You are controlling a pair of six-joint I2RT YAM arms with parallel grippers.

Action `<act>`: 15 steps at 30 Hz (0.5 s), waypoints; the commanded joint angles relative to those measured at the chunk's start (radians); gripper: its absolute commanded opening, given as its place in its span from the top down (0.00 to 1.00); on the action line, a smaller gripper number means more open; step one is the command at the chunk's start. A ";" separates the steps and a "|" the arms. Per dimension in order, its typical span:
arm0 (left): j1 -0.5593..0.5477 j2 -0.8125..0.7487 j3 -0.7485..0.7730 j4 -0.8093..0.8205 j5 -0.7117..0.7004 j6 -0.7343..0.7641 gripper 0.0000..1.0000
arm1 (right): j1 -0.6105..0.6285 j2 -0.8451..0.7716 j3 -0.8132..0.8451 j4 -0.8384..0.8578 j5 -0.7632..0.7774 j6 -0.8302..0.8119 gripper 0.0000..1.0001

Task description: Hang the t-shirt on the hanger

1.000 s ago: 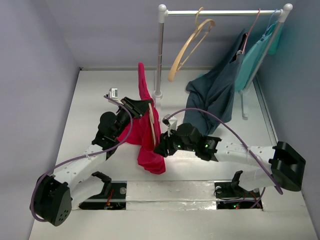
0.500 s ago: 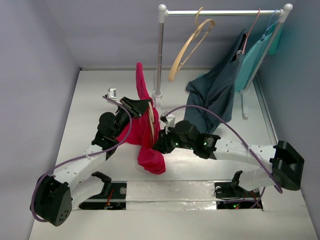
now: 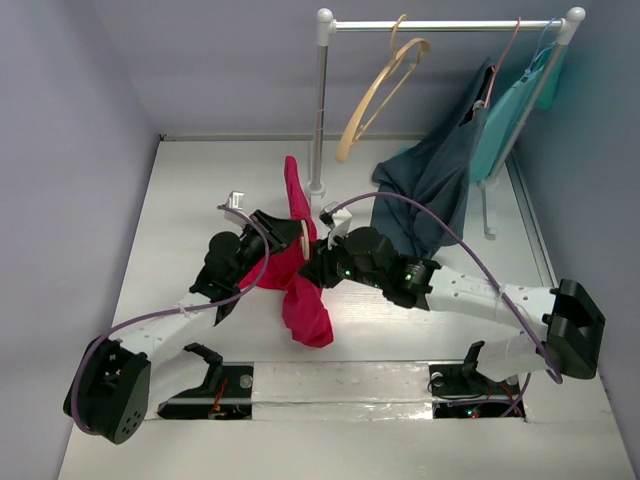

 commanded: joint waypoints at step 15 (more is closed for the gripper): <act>0.050 0.033 -0.010 0.085 0.083 -0.065 1.00 | -0.005 -0.038 0.044 -0.070 0.093 -0.005 0.28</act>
